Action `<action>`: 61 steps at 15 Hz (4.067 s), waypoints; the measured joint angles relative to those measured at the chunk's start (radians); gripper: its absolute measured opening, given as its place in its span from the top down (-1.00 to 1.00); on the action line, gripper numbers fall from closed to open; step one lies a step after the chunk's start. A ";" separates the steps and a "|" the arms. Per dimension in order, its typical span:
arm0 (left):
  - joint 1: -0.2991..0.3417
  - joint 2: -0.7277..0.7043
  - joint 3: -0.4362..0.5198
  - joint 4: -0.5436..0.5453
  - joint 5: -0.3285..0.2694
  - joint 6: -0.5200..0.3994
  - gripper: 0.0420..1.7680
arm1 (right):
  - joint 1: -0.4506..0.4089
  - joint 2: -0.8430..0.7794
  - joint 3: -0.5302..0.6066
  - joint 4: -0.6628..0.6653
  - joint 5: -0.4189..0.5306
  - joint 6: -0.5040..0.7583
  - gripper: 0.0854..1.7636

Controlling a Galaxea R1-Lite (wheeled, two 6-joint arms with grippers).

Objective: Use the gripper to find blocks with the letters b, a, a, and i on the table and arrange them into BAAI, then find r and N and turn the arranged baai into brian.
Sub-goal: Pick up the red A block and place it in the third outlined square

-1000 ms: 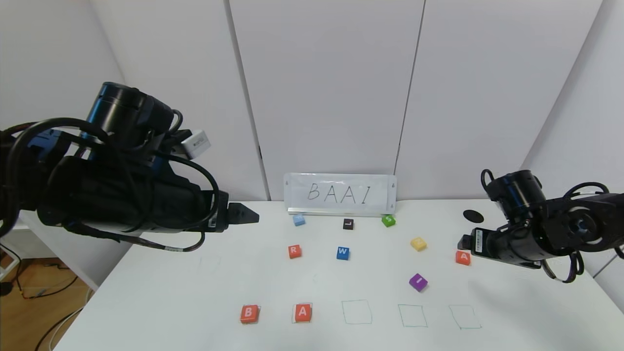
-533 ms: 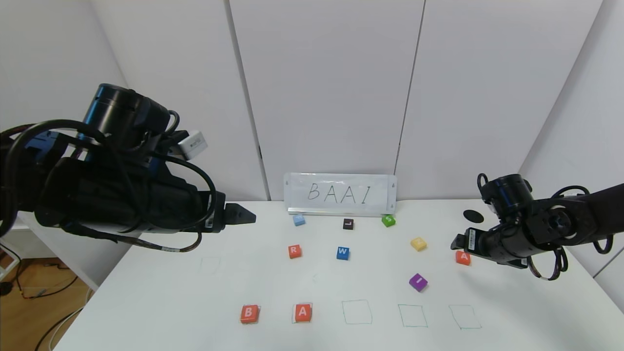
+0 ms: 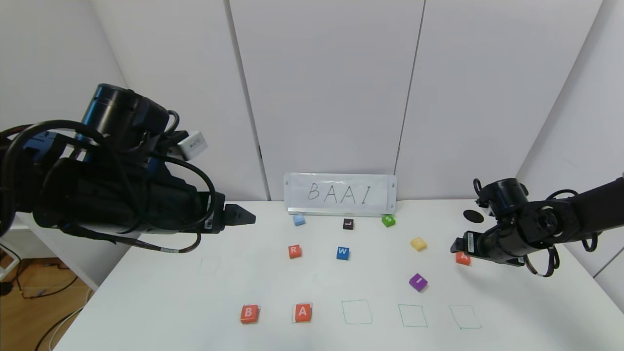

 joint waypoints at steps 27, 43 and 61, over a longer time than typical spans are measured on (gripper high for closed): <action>-0.009 -0.003 0.027 -0.028 0.000 0.015 -0.94 | -0.042 0.168 -0.093 -0.077 0.061 -0.076 -0.94; -0.012 -0.004 0.026 -0.029 0.000 0.016 -0.94 | -0.027 0.186 -0.103 -0.079 -0.003 -0.090 -0.11; -0.021 0.004 0.025 -0.029 0.000 0.017 -0.94 | 0.031 0.080 -0.076 0.039 -0.003 -0.078 0.47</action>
